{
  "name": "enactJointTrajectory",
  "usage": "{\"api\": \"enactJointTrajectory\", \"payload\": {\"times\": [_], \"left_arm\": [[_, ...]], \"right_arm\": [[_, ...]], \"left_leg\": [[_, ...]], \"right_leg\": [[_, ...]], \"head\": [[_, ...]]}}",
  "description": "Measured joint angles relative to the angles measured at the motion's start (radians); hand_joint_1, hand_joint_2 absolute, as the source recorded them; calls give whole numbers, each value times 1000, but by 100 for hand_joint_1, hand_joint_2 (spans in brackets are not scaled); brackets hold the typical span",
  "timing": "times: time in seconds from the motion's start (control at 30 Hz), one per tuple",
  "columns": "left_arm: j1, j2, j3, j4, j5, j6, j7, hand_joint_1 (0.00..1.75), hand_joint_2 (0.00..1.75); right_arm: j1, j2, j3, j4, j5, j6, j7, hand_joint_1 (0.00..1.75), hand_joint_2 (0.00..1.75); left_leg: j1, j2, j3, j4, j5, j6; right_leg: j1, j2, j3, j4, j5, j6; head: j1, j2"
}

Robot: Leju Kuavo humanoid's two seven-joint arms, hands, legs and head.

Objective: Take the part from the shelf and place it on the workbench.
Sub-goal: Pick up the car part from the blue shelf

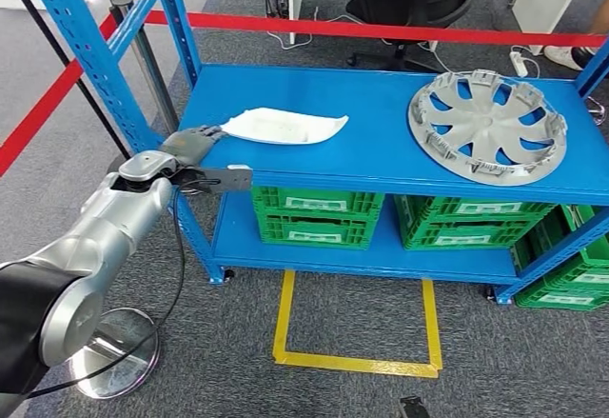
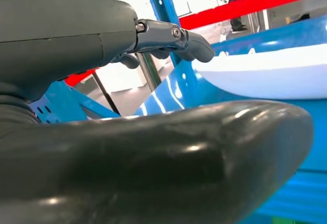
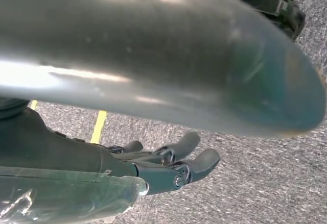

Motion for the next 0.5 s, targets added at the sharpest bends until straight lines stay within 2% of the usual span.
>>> {"api": "enactJointTrajectory", "payload": {"times": [0.07, 0.13, 0.23, 0.3, 0.33, 0.4, 0.43, 0.47, 0.5], "left_arm": [[1, 0, 0, 0, 1, 0, -1, 0, 0], [0, 2, 0, 0, 1, 0, -1, 0, 0], [0, 2, 0, 0, 1, 0, -1, 0, 0], [-1, 2, -1, 0, 1, 1, -2, 0, 0], [-1, 2, -1, 0, 1, 1, -2, 0, 0], [0, 3, -2, 0, 1, 0, -4, 0, 0], [2, 4, -2, 0, 2, 0, -5, 0, 0], [5, 4, -2, 0, 2, 0, -5, 0, 0], [7, 4, -2, 0, 2, 0, -5, 0, 0]], "right_arm": [[0, 0, 0, 0, 1, 0, 0, 0, 0], [0, 0, 0, 0, 1, 0, 0, 0, 0], [1, 0, 0, 0, 1, 0, 0, 0, 0], [0, 0, 0, 0, 1, 0, 0, 0, 0], [-1, 0, 0, 0, 1, 0, 0, 0, 0], [0, -1, 0, 0, 1, 0, 0, 0, 0], [1, -1, 0, 0, 1, 0, 0, 0, 0], [1, -2, 0, 0, 1, 0, 0, 0, 0], [1, -2, 0, 0, 1, 0, 0, 0, 0]], "left_leg": [[0, -1, 8, 1, -6, -6], [-3, -2, 10, 4, -11, -15], [-4, -2, 10, 1, -13, -28], [-2, 0, -1, 26, -32, -38], [-2, 1, -22, 67, -55, -42], [-2, 2, -90, 197, -110, -48], [-1, 2, -122, 251, -125, -49], [-1, 2, -139, 275, -123, -49], [0, 2, -138, 262, -101, -49]], "right_leg": [[-1, -1, 59, -132, 72, -1], [-1, 1, 108, -232, 105, -5], [2, 2, 118, -250, 103, -20], [-1, 3, 122, -253, 104, -32], [-3, 3, 124, -255, 104, -36], [-3, 4, 126, -255, 101, -42], [-3, 4, 126, -255, 100, -43], [-3, 3, 127, -254, 99, -43], [-3, 4, 129, -254, 98, -43]], "head": [[0, 0], [0, 0], [-1, 0], [-3, 0], [-5, 0], [-8, 0], [-8, 0], [-8, 0], [-9, 0]]}}
